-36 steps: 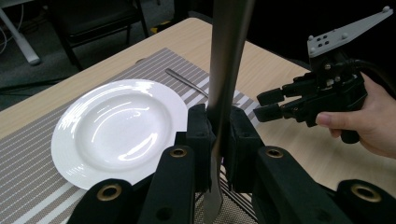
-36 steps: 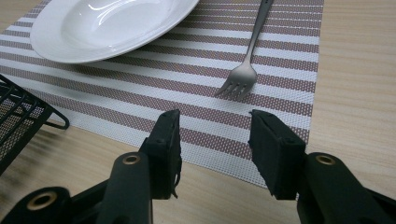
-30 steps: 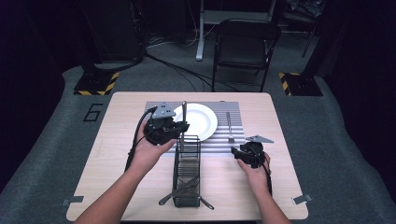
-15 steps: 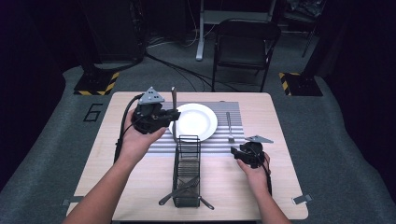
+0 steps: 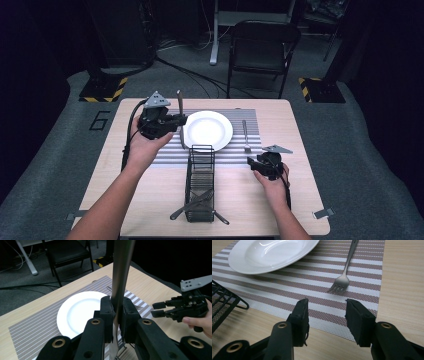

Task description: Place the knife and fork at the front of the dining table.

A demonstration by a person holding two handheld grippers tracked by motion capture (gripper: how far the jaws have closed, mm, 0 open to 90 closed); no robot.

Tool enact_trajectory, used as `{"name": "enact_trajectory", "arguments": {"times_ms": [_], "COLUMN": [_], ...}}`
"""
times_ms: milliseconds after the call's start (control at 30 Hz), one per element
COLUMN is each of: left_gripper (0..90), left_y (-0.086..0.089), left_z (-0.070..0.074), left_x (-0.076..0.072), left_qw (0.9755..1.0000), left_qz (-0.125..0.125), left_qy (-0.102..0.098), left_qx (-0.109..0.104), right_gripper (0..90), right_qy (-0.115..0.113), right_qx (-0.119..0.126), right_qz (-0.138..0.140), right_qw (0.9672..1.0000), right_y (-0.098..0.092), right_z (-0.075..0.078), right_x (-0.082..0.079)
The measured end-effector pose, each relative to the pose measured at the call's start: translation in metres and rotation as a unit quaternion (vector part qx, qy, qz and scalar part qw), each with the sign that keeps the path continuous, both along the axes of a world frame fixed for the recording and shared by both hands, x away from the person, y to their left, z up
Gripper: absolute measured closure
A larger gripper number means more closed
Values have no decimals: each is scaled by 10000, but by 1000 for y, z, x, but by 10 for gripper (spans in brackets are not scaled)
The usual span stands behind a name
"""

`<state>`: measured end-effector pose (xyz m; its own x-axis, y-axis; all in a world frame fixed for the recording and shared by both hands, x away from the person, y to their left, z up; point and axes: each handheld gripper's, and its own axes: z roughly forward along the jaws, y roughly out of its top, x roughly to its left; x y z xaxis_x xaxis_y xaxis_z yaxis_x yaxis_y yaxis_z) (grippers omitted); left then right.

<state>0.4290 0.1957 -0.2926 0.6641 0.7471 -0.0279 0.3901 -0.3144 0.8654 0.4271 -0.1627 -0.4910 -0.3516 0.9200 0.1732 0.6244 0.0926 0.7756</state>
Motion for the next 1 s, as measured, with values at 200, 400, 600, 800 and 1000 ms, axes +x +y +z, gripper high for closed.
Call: {"name": "enact_trajectory", "arguments": {"times_ms": [200,400,600,800,1000], "left_gripper": [818,818,818,819,820], "left_y": [4,11,20,32,42], "left_z": [-6,-18,-32,-44,-55], "left_x": [13,26,38,46,51], "left_qw": [9999,9994,9987,9977,9963], "left_qz": [138,339,505,683,861], "left_qy": [-19,-42,-18,6,50], "left_qx": [-4,-2,6,31,-16], "right_gripper": [530,530,530,530,530], "right_qy": [3,-7,-16,-9,2], "right_qx": [-6,-9,-18,-34,-24], "right_qz": [-3,-8,-8,-11,-10], "right_qw": [10000,10000,10000,10000,10000], "right_y": [0,0,0,1,1], "right_z": [0,0,0,-1,-1], "right_x": [0,0,0,1,0]}}
